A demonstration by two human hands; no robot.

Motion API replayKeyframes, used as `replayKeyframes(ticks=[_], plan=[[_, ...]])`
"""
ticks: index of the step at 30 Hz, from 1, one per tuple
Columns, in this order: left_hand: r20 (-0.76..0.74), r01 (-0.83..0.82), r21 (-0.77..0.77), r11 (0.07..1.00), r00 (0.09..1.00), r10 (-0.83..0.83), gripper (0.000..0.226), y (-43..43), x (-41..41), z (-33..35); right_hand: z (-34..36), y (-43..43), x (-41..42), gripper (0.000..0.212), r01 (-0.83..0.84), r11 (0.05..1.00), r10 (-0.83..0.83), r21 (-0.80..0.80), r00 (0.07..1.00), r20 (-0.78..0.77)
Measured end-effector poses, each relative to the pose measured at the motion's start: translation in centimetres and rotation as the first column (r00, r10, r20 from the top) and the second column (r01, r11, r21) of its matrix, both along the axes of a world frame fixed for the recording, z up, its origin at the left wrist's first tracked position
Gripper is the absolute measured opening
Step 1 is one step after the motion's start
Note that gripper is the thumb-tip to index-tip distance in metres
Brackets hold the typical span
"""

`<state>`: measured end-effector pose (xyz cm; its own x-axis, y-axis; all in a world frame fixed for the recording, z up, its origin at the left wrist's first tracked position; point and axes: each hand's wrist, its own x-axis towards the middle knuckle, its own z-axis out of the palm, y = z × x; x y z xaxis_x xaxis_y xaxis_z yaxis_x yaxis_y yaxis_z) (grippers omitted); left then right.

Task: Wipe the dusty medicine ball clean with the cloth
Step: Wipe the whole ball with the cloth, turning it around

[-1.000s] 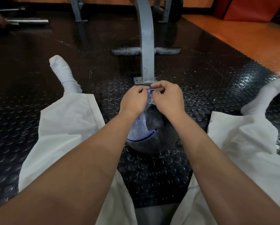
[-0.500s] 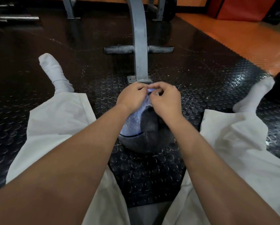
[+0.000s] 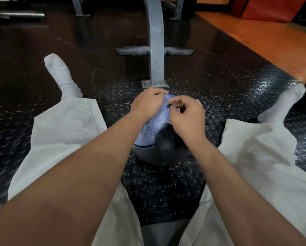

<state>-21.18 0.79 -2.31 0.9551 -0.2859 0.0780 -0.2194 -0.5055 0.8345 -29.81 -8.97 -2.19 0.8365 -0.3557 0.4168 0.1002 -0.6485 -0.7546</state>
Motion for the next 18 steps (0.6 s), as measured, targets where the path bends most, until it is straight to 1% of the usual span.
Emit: replayKeyframes(ticks=[2, 4, 6, 10, 12, 14, 16, 18], plan=[[0.009, -0.01, 0.028, 1.0, 1.0, 0.009, 0.028, -0.1, -0.1, 0.1, 0.8, -0.5, 2.3, 0.03, 0.023, 0.997, -0.015, 0.073, 0.994, -0.106], [0.011, -0.024, 0.046, 0.999, 1.0, 0.024, 0.03, -0.1, -0.1, 0.2, 1.3, -0.7, 3.6, 0.03, 0.034, 0.994, -0.018, 0.104, 0.989, -0.148], [0.001, -0.041, 0.044, 0.998, 0.999, 0.041, 0.031, 0.1, 0.0, 0.3, 1.2, -0.1, 3.2, 0.028, 0.038, 0.997, -0.03, 0.07, 0.994, -0.107], [-0.034, -0.057, 0.014, 0.998, 0.998, 0.057, 0.031, 0.0, 0.6, 0.4, -2.3, 1.9, -1.5, 0.015, 0.051, 0.998, -0.046, -0.038, 0.99, 0.131], [-0.052, -0.063, 0.021, 0.998, 0.997, 0.064, 0.032, -0.2, 0.8, 0.5, -4.1, 2.3, -3.6, 0.013, 0.033, 0.996, -0.017, -0.079, 0.982, 0.191], [-0.052, -0.058, 0.029, 0.998, 0.997, 0.06, 0.032, -0.3, 0.9, 0.5, -4.7, 2.2, -4.3, 0.014, -0.005, 0.995, 0.027, -0.103, 0.977, 0.211], [-0.049, -0.04, 0.028, 0.999, 0.998, 0.041, 0.033, -0.4, 0.7, 0.6, -3.6, 1.6, -3.4, 0.015, -0.023, 0.993, 0.047, -0.116, 0.978, 0.203], [-0.032, -0.026, 0.029, 0.999, 0.999, 0.027, 0.032, -0.3, 0.6, 0.5, -1.9, 0.8, -1.1, 0.017, 0.007, 0.998, 0.0, -0.057, 0.992, 0.124]])
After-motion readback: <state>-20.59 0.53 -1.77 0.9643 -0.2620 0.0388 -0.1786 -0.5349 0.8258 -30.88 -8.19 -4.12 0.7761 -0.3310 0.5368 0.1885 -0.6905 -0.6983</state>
